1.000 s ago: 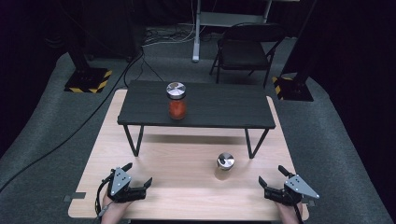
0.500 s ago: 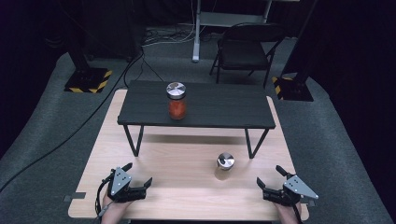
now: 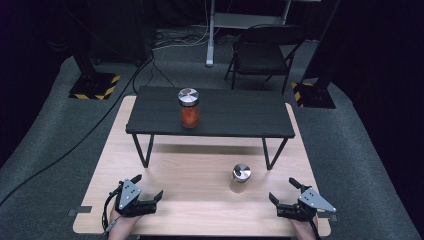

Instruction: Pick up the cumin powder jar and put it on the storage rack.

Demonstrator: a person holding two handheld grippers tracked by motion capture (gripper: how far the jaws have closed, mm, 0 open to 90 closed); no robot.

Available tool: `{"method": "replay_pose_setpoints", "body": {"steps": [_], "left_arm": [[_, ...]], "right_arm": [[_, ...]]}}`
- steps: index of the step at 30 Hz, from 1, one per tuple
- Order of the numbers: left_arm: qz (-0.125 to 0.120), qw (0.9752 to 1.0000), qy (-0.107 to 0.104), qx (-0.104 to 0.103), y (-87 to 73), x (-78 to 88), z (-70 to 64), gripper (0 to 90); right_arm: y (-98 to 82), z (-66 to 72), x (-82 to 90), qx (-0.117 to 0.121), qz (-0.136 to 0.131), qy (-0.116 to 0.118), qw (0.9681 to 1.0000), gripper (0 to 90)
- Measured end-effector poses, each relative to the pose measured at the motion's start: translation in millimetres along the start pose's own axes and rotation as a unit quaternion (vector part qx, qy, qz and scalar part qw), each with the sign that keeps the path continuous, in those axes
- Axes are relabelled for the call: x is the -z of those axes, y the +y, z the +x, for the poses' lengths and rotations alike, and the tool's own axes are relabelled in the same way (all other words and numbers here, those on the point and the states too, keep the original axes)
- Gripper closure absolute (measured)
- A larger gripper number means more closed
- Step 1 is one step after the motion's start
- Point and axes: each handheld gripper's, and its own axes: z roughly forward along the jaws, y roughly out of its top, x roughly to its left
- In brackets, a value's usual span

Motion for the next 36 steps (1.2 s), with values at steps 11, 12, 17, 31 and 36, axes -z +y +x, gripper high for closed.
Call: {"method": "replay_pose_setpoints", "body": {"steps": [11,12,17,31,36], "left_arm": [[0.001,1.0,0.0,0.001,0.2,-0.2,0.0,5.0],[0.001,1.0,0.0,0.0,0.2,-0.2,-0.1,5.0],[0.001,1.0,0.0,0.0,0.4,-0.2,-0.1,5.1],[0.002,1.0,0.002,0.0,0.5,-0.3,-0.9,5.0],[0.001,1.0,0.003,-0.002,0.2,-0.1,-1.6,5.0]], "right_arm": [[3.6,5.4,-9.2,0.009,0.004,0.029,0.9995,1.5],[3.9,6.1,-10.0,0.01,0.004,0.031,0.9995,1.5],[5.1,9.1,-14.3,0.016,0.004,0.043,0.9989,0.9],[10.3,21.9,-30.7,0.023,0.006,0.08,0.9965,0.3],[15.6,29.7,-40.1,0.037,0.015,0.091,0.9951,0.8]]}}
